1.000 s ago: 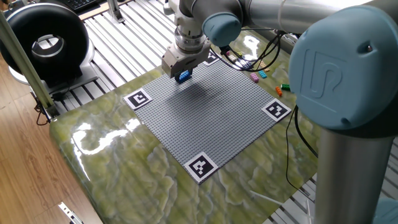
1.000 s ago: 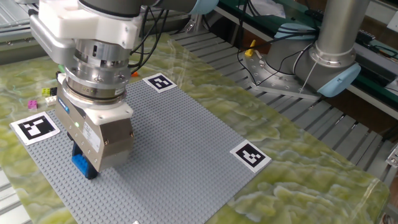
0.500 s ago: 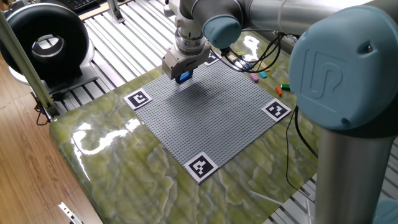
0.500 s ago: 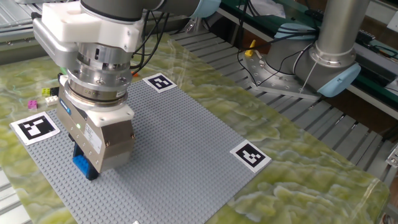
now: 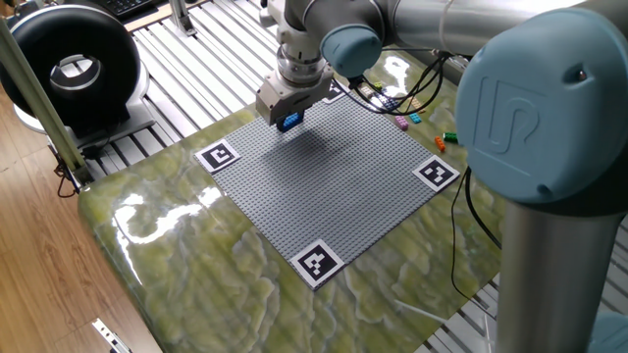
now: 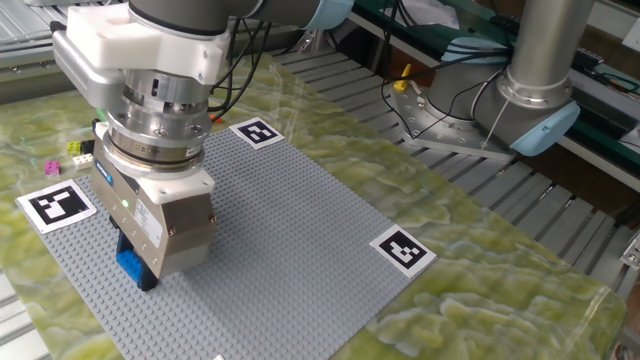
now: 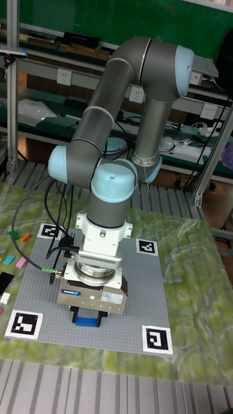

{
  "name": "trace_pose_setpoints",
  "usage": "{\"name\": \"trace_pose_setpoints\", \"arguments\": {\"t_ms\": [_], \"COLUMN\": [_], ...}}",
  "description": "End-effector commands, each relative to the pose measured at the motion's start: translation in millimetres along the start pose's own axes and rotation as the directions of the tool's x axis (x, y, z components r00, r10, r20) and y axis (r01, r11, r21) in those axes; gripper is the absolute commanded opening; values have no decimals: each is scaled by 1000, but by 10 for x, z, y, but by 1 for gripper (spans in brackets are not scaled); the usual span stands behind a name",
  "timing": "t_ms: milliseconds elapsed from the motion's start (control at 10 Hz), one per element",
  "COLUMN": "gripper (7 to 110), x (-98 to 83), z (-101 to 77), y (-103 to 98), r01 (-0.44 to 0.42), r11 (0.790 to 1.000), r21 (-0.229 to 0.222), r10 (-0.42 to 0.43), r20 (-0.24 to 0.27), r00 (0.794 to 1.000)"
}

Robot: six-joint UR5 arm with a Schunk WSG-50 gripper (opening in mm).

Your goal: Stack small Lego blocks one on top of the other

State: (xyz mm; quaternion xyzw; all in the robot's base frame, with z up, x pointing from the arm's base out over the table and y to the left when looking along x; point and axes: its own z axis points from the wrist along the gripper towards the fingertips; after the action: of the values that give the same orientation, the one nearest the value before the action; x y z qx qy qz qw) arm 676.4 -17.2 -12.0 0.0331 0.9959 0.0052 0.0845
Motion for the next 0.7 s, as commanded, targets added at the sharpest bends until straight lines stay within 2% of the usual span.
{"name": "trace_pose_setpoints", "arguments": {"t_ms": [0, 600], "gripper": [7, 7], "x": [-17, -32], "z": [-22, -6], "y": [16, 50], "r01": [-16, -25], "r11": [1000, 999], "r21": [-16, -27], "r10": [16, 25], "r20": [-2, -1], "r00": [1000, 1000]}}
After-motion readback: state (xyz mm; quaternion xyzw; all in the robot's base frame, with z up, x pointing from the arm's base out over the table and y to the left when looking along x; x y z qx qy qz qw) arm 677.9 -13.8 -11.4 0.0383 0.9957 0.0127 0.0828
